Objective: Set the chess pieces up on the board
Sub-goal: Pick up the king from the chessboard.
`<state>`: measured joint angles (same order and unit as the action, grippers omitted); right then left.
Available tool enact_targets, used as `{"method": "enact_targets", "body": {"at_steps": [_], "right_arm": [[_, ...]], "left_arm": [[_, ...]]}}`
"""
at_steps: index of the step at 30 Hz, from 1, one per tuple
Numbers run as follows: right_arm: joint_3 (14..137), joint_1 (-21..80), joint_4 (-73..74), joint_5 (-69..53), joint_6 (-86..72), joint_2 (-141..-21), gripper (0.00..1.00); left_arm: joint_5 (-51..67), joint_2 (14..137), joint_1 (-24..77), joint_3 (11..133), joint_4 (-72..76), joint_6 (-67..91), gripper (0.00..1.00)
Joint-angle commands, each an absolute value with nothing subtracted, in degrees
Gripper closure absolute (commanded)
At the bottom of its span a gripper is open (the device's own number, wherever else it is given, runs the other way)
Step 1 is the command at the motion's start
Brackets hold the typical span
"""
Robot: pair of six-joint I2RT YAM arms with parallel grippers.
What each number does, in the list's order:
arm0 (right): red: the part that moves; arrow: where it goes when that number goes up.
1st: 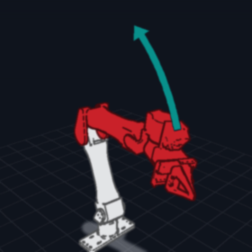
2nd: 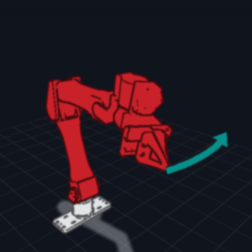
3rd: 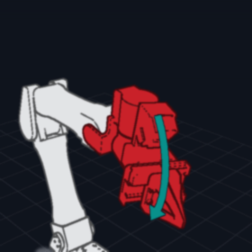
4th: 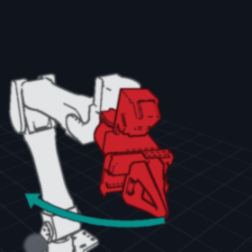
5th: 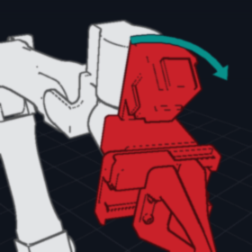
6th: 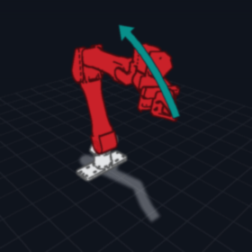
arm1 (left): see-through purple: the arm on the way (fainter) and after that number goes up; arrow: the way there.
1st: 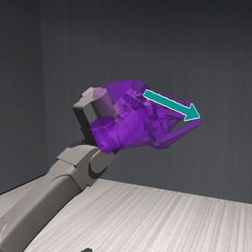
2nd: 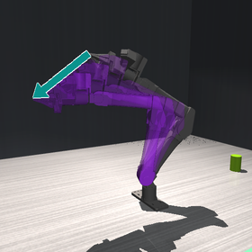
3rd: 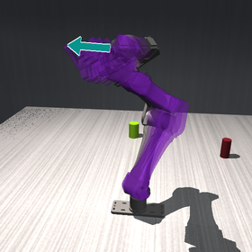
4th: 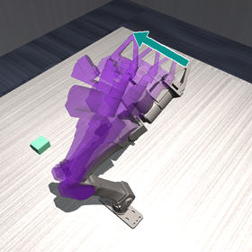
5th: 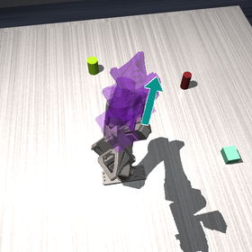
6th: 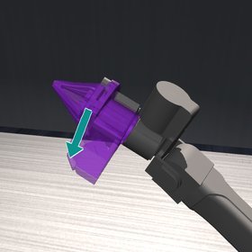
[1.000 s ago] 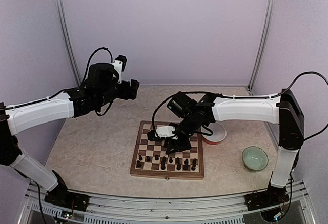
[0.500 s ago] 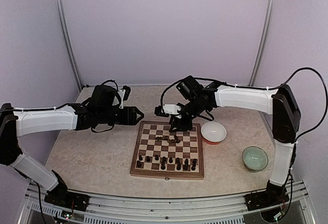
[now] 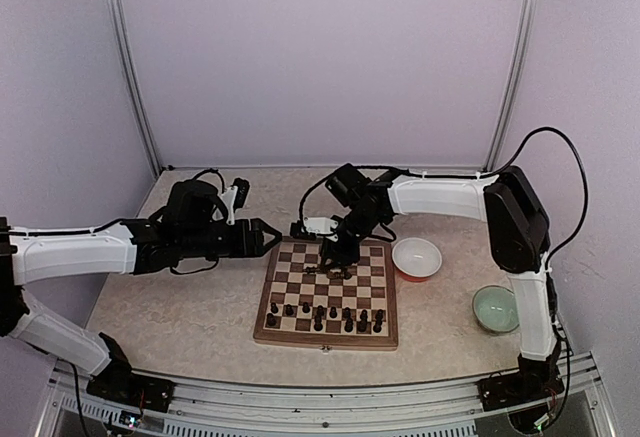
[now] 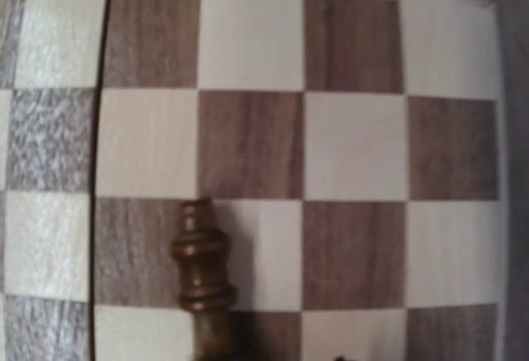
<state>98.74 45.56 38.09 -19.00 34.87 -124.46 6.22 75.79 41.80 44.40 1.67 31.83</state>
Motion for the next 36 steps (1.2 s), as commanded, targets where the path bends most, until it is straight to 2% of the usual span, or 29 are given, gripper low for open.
{"method": "enact_targets", "body": {"at_steps": [1, 6, 10, 15, 22, 26, 28, 36], "right_arm": [[99.83, 46.26, 40.66, -18.92, 34.85, -126.10, 0.65], [99.80, 46.44, 41.23, -18.55, 35.03, -127.12, 0.70], [99.81, 46.41, 41.20, -19.97, 34.77, -127.28, 0.82], [98.79, 46.41, 40.19, -21.03, 35.04, -125.98, 0.87], [98.05, 46.45, 40.40, -21.88, 34.64, -125.57, 0.86], [97.68, 46.41, 40.07, -21.89, 35.69, -125.36, 0.71], [97.65, 46.41, 40.01, -22.16, 36.53, -125.45, 0.68], [98.40, 46.89, 40.89, -23.34, 39.02, -127.15, 0.67]], "left_arm": [[4.86, 74.44, 42.75, 43.64, 2.30, 32.61, 0.31], [4.76, 75.65, 42.89, 43.52, 3.34, 32.60, 0.31], [5.64, 78.36, 42.80, 43.31, 6.41, 33.25, 0.33], [6.02, 81.41, 42.51, 42.72, 9.41, 34.33, 0.34], [7.20, 83.79, 42.18, 42.09, 10.27, 34.97, 0.35], [7.12, 84.11, 42.28, 41.04, 10.37, 35.32, 0.36], [6.89, 83.74, 42.20, 40.58, 10.22, 35.41, 0.36], [6.51, 82.06, 42.01, 39.61, 9.93, 35.51, 0.36]]}}
